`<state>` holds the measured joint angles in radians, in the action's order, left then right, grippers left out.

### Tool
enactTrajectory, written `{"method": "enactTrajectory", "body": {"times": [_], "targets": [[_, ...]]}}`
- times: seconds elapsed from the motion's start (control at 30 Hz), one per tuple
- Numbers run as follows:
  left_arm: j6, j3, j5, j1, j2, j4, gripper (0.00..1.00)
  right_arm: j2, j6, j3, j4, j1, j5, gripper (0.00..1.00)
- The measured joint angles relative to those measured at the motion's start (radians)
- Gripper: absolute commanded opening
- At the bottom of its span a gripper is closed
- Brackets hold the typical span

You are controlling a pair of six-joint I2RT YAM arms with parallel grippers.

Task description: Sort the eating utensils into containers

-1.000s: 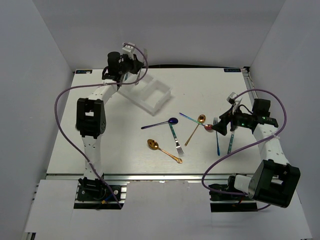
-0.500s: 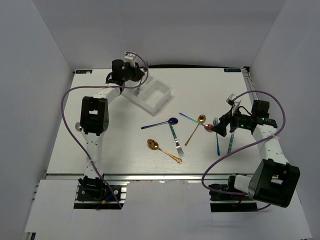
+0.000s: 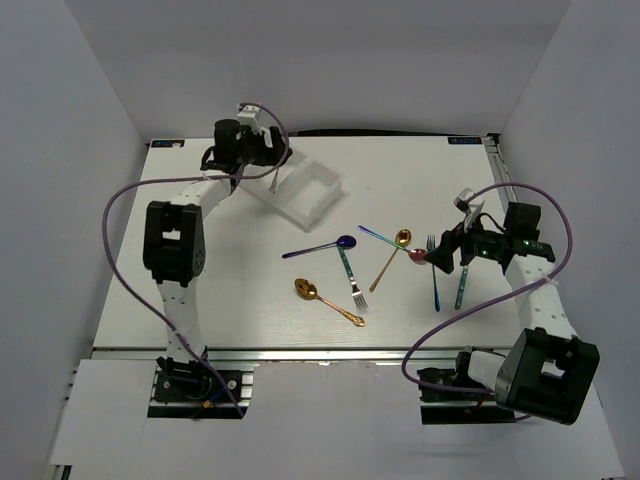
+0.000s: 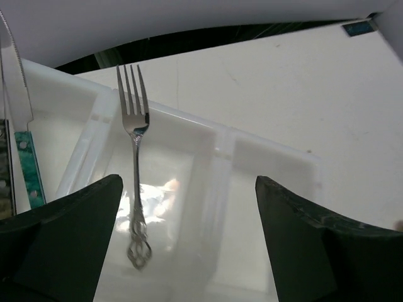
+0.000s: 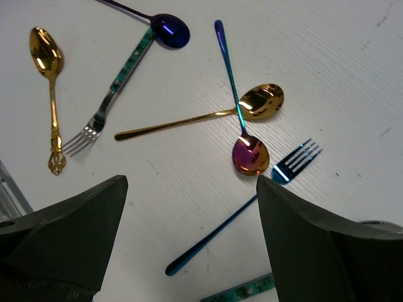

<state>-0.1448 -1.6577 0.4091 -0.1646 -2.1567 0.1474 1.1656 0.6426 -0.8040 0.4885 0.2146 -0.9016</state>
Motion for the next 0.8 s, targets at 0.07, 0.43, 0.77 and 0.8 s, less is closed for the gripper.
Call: {"method": "enactTrajectory", "body": {"times": [0.07,0.43,0.77,0.8], "targets": [[-0.042,0.074,-0.016,0.001,0.109,-0.008,0.98,-0.016,-0.012,0.0,-0.008,-0.006,0.042,0.89],[-0.32,0.587,-0.011,0.031,0.763,-0.043,0.98,-0.027,-0.189,-0.104,-0.013,-0.058,0.37,0.89],[-0.304,0.916,-0.016,0.032,1.125,-0.14,0.98,0.036,-0.296,-0.054,-0.013,-0.21,0.597,0.89],[-0.3,0.934,-0.016,0.032,1.151,-0.138,0.98,0.044,-0.302,-0.046,-0.013,-0.217,0.613,0.89]]}}
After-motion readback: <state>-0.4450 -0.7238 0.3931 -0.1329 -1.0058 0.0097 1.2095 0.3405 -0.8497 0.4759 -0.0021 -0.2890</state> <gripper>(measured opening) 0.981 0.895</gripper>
